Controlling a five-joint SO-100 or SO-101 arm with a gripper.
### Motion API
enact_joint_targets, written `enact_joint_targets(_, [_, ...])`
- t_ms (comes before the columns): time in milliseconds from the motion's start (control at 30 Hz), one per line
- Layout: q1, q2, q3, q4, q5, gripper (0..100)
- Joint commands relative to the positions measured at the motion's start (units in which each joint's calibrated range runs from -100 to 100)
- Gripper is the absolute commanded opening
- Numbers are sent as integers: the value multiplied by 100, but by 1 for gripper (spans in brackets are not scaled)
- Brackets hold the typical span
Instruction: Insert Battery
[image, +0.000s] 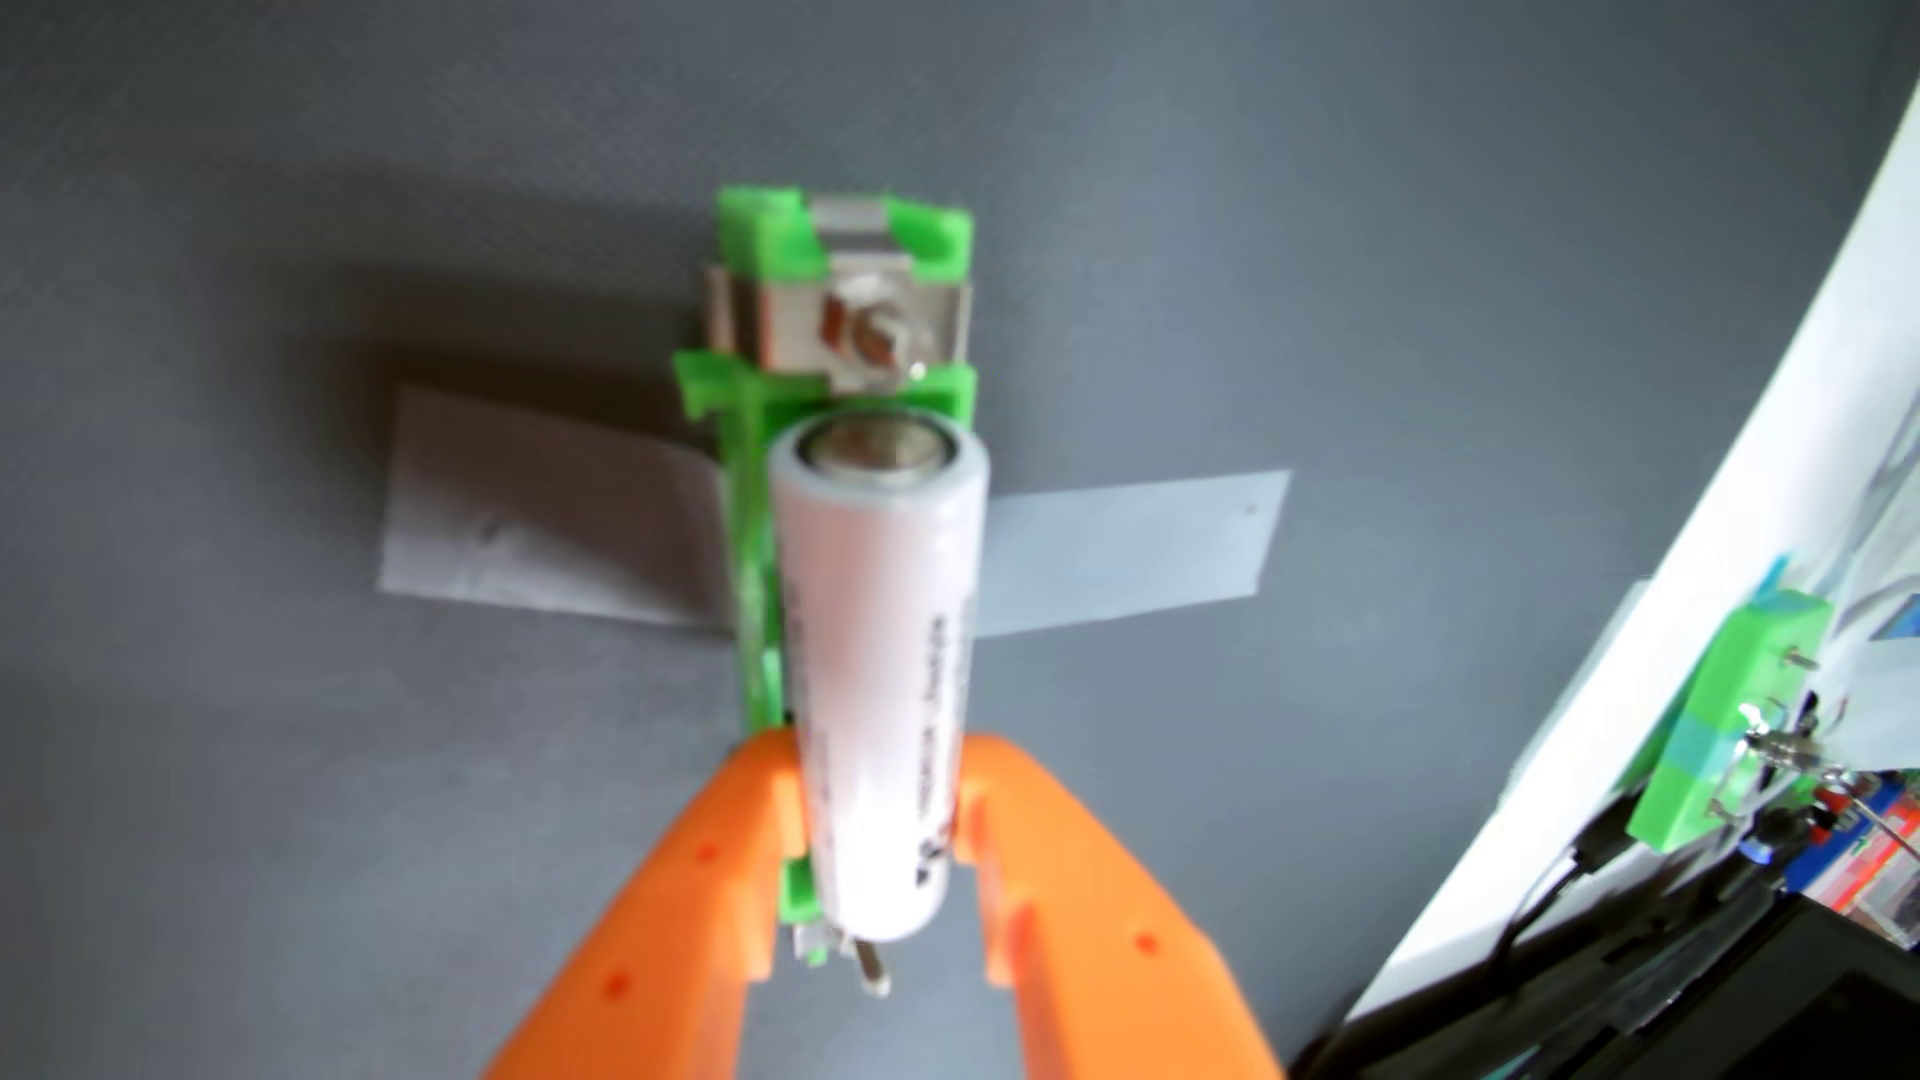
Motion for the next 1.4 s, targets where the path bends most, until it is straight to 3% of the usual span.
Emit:
enact_joint_targets(0, [-17, -126, -31, -103, 25, 1])
enact_joint_targets(1367, [101, -126, -31, -52, 25, 1])
